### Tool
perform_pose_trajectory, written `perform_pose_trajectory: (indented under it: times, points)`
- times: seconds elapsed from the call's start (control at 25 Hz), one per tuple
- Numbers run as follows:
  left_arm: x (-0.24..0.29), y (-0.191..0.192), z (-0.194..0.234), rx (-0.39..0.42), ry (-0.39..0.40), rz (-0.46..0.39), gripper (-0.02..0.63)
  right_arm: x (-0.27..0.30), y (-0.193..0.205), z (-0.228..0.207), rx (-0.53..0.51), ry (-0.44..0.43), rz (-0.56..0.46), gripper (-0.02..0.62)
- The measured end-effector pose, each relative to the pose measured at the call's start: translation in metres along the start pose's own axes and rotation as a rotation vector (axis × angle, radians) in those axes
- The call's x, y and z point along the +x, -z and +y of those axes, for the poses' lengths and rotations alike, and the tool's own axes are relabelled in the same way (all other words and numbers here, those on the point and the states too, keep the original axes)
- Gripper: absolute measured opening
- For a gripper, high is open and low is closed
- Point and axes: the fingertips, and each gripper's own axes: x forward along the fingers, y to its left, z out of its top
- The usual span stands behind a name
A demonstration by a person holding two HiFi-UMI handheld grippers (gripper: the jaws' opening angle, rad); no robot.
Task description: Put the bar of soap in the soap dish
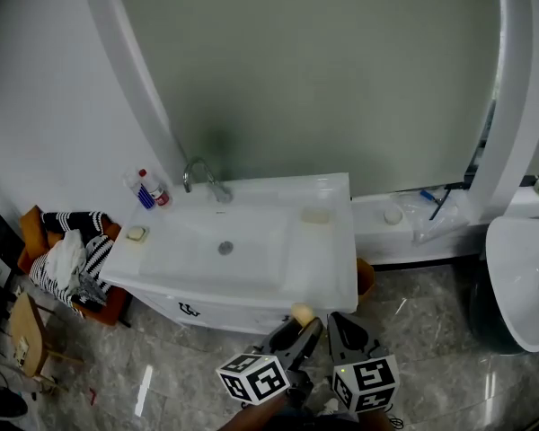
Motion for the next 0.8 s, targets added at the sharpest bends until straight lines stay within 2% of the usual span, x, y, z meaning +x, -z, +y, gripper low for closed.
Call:
perform_pose_trajectory:
  times: [0.32, 0.8]
  points:
    - [0.011, -0.012, 0.016, -0.004, -0.023, -0.015, 0.184, 0.016, 0.000, -0.012, -0.033, -0.009, 0.021, 0.011]
    - [0.039, -0.042, 0.066, -0.013, -0.007, 0.042, 0.184, 0.081, -0.005, -0.013, -0.036, 0.013, 0.051, 0.012]
